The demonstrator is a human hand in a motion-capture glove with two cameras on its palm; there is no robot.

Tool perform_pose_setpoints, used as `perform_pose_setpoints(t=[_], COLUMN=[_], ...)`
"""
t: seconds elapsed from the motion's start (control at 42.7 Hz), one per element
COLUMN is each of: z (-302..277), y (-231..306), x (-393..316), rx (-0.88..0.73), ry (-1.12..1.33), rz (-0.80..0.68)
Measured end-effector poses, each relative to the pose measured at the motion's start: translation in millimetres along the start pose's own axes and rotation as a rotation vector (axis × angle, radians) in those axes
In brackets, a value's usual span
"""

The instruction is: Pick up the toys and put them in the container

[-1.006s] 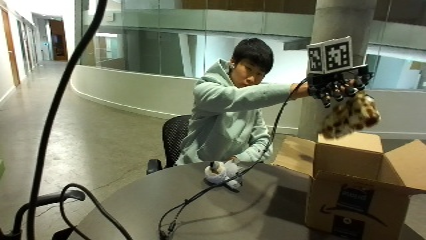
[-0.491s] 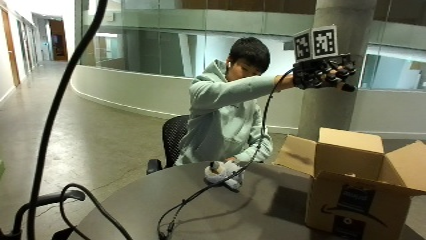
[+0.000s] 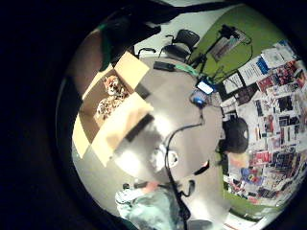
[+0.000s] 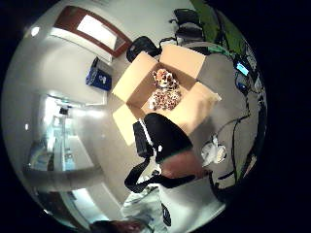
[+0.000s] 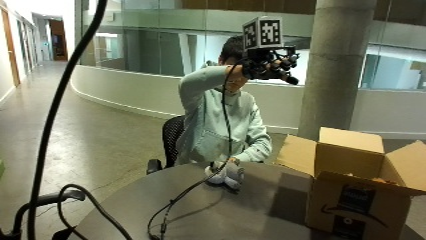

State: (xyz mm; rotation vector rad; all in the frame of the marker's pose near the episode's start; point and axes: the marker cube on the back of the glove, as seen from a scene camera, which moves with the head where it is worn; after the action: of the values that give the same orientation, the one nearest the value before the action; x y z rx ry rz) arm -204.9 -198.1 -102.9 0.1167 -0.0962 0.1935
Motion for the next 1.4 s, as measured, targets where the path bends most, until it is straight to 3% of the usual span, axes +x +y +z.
perform_pose_setpoints(t=[0.211, 0.445, 0.749, 0.959, 1.404], z=[12, 71, 198, 283, 314], y=[53, 81, 125, 157, 142], x=[71, 135, 132, 117, 116], rx=[-0.047, -0.103, -0.215, -0.309, 0.046], ry=[0.137, 0.063, -0.005, 0.102, 0.098], rz=[-0.039, -0.213, -0.322, -0.306, -0.425])
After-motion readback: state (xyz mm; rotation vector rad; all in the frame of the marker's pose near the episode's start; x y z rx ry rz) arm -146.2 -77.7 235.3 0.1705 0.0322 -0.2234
